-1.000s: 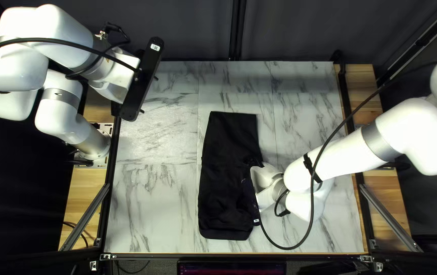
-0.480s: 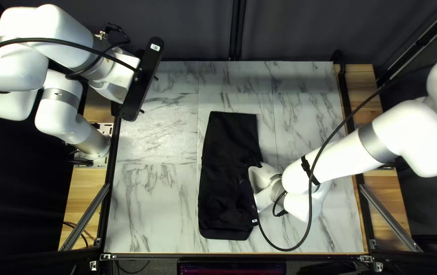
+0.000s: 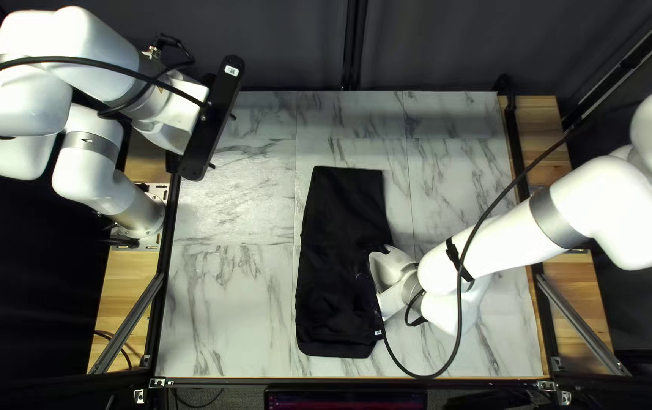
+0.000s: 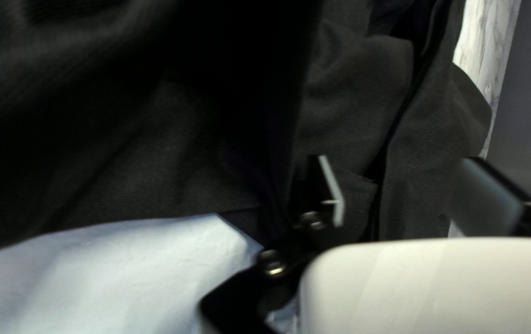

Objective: Fold t-shirt

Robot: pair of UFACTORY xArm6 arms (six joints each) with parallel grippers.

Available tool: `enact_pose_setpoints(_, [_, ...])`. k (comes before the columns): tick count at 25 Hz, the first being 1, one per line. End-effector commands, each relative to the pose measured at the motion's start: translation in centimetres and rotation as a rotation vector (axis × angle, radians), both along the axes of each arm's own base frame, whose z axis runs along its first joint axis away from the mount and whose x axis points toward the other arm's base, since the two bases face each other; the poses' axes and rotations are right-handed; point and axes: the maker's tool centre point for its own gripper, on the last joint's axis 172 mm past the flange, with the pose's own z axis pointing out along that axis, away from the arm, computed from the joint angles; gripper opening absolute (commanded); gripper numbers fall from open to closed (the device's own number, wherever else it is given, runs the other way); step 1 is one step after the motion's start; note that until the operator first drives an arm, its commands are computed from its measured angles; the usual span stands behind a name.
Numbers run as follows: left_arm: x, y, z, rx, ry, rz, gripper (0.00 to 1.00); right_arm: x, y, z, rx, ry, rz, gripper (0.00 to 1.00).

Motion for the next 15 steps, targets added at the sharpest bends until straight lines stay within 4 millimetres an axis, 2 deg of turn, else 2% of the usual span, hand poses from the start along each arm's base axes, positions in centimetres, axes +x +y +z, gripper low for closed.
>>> enact_pose_setpoints(1, [0.0, 0.0, 0.0, 0.0, 0.0, 0.0, 1.0, 0.2, 0.2, 0.5, 0.0, 0.0, 0.002, 0.0])
enact_pose_setpoints(15, [0.0, 0.0, 0.0, 0.0, 0.0, 0.0, 1.0, 0.7, 0.3, 2.6, 0.003, -0.039, 0.022, 0.0])
